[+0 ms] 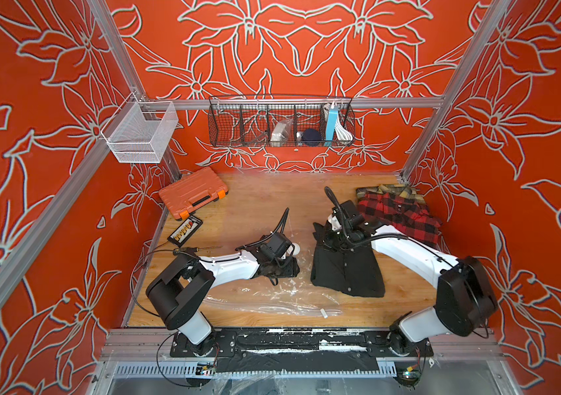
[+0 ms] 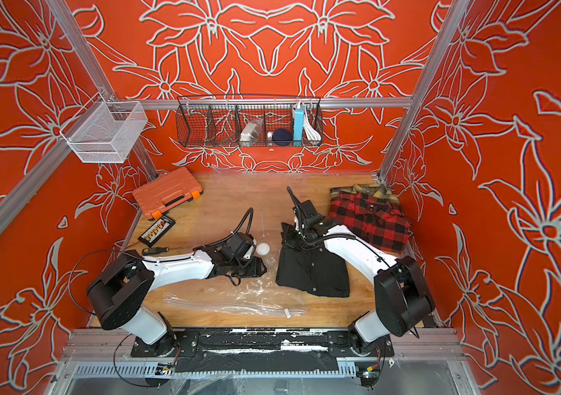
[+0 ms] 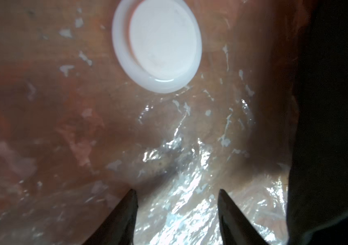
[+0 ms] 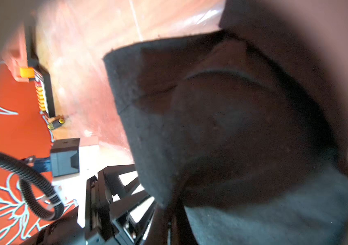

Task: Place the folded shirt into the vacuum bag
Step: Move the shirt from the vacuum bag.

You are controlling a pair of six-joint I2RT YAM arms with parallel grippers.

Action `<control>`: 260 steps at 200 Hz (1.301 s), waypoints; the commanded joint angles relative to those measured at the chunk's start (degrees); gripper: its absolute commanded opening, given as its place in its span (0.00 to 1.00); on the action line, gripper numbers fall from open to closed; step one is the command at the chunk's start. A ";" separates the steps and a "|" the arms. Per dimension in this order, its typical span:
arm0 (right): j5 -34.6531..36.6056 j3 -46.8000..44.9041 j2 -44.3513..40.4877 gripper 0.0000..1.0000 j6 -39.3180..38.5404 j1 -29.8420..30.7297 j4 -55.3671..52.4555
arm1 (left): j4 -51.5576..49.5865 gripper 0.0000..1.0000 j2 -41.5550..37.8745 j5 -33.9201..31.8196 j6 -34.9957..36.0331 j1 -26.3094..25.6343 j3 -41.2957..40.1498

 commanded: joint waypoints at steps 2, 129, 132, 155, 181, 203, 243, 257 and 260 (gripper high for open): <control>2.05 2.13 3.19 0.00 2.37 1.85 5.50 | -1.06 0.60 -3.01 -1.15 -1.17 0.67 0.03; -8.38 -0.15 -5.34 0.68 -21.58 -9.45 -9.48 | -13.90 0.76 -11.58 3.48 -3.33 2.49 4.87; -8.12 -1.38 -6.32 0.69 -21.59 -10.52 -9.96 | -13.38 0.77 -11.25 4.04 -3.55 2.27 4.87; -2.70 -10.52 -14.74 0.75 -22.43 -18.94 -11.98 | -9.92 0.80 -7.02 6.99 -4.24 0.64 5.76; 4.10 -14.62 -20.33 0.82 -23.11 -25.51 -15.22 | -7.34 0.81 -1.07 8.72 -3.64 0.52 9.08; 3.21 -18.61 -21.30 0.83 -21.31 -33.46 -13.80 | -6.44 0.81 3.90 9.92 -2.84 0.52 12.93; -1.50 -22.43 -19.00 0.82 -19.09 -37.11 -9.68 | -2.29 0.75 11.04 12.40 -4.13 0.26 14.16; -2.68 -23.75 -17.78 0.81 -19.25 -37.15 -8.50 | 0.59 0.72 12.14 13.68 -5.43 0.26 13.23; -3.01 -24.05 -17.49 0.81 -19.30 -37.17 -8.21 | 0.89 0.71 12.34 13.76 -5.58 0.26 13.26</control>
